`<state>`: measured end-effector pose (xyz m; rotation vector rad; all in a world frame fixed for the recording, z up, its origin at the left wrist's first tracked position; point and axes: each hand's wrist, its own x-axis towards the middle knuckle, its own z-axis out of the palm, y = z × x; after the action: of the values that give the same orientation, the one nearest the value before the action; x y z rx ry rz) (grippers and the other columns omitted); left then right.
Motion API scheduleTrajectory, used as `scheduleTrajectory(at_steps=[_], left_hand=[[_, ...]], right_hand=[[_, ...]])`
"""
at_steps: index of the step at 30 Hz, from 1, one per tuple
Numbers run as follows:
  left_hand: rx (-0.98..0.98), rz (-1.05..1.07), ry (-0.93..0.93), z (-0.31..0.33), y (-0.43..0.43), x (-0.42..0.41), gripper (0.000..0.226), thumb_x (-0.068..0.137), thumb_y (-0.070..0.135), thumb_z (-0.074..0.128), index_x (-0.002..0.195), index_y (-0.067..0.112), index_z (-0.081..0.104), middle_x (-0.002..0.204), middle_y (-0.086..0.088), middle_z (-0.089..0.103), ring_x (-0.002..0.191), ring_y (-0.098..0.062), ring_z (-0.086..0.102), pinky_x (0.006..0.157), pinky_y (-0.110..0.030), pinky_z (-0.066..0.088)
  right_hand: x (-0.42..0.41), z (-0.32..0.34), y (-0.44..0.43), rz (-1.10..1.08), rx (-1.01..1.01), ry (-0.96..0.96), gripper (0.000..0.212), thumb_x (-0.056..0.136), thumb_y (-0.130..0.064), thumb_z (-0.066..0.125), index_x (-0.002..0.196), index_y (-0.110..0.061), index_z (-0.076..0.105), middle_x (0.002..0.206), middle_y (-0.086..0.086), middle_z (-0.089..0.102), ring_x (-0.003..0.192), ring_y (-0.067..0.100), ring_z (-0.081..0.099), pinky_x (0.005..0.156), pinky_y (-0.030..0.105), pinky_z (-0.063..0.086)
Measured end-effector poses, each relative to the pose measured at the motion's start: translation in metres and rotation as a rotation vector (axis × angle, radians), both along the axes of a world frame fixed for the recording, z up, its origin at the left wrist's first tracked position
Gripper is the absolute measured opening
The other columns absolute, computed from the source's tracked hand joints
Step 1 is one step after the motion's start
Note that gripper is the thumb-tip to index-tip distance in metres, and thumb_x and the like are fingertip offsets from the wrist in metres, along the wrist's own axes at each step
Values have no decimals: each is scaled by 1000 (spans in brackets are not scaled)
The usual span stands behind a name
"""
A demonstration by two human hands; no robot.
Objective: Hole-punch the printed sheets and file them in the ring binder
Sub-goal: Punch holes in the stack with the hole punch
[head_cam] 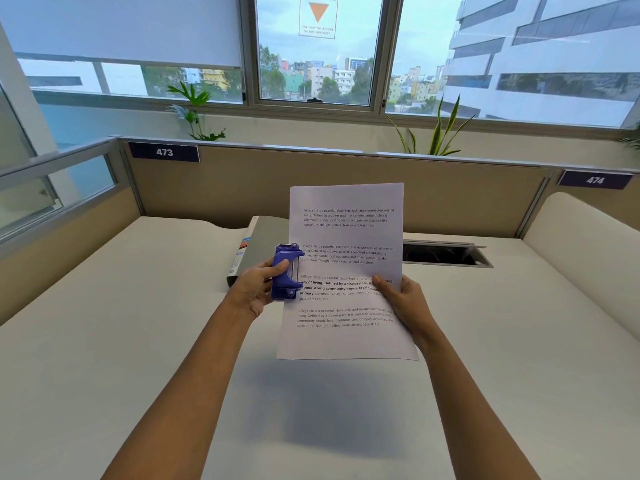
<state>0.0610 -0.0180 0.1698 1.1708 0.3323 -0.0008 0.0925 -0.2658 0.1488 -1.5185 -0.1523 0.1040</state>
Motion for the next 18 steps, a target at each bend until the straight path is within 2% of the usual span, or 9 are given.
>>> scheduleTrajectory(at_steps=[5,11,18], left_hand=[[-35,25,6,2,1,-1,22,91,12,56,113,14,52,90,-5,62,79,-19,59,49,-23,56],[-75,45,15,4,2,-2,27,89,12,59,116,13,55,90,-7,64,79,-21,61,50,-25,56],[-111,73,19,0,3,-2,5,88,14,61,92,15,62,63,-1,73,76,-20,62,49,-24,57]], right_hand=[[-1,1,1,3,6,-3,5,89,-17,62,94,-16,64,87,2,71,64,6,69,58,20,56],[0,2,0,-9,-1,-6,16,89,-17,62,103,-9,63,89,2,71,64,5,69,57,18,54],[-2,1,0,-3,-4,-13,6,89,-17,62,94,-18,64,88,0,72,66,5,69,59,19,55]])
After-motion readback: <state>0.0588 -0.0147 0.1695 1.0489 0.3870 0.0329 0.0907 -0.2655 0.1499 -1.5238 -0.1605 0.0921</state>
